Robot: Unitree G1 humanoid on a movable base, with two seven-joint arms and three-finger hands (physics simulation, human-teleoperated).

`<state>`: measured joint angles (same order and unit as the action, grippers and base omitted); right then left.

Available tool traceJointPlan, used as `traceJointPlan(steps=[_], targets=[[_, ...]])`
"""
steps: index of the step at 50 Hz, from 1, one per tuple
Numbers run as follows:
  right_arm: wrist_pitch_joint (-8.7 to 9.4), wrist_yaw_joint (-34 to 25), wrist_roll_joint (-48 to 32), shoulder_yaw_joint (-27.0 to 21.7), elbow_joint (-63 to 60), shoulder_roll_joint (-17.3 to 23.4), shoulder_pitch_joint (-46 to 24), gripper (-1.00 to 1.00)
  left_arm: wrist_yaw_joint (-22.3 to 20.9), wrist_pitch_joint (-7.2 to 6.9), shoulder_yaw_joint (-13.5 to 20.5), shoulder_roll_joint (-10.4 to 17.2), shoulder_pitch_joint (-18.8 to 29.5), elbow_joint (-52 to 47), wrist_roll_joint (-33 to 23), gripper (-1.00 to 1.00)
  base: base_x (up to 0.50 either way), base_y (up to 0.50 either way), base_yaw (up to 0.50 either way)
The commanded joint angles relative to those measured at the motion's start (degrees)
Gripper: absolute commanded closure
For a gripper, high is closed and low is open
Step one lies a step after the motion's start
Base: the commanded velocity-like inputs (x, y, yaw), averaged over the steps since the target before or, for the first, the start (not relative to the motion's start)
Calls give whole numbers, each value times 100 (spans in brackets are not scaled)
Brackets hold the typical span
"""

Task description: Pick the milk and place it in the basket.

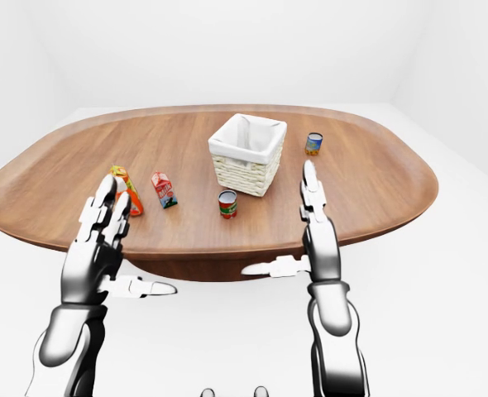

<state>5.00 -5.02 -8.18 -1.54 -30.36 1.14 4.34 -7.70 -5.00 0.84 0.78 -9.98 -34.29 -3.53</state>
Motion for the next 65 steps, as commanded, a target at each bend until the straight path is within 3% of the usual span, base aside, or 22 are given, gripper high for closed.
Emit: traceJointPlan(steps=[1, 22, 65], targets=[[0, -60, 2, -74, -340, 6, -30, -100, -152, 0, 112, 14, 70, -470, 2, -100, 0, 0, 0], [0, -149, -201, -12, -883, 28, -48, -100, -303, 0, 97, 4, 36, -1468, 52, -100, 0, 0, 0], [0, -308, -181, -44, -1466, 20, -106, -100, -347, 0, 191, -25, 72, -1704, -31, -100, 0, 0, 0]])
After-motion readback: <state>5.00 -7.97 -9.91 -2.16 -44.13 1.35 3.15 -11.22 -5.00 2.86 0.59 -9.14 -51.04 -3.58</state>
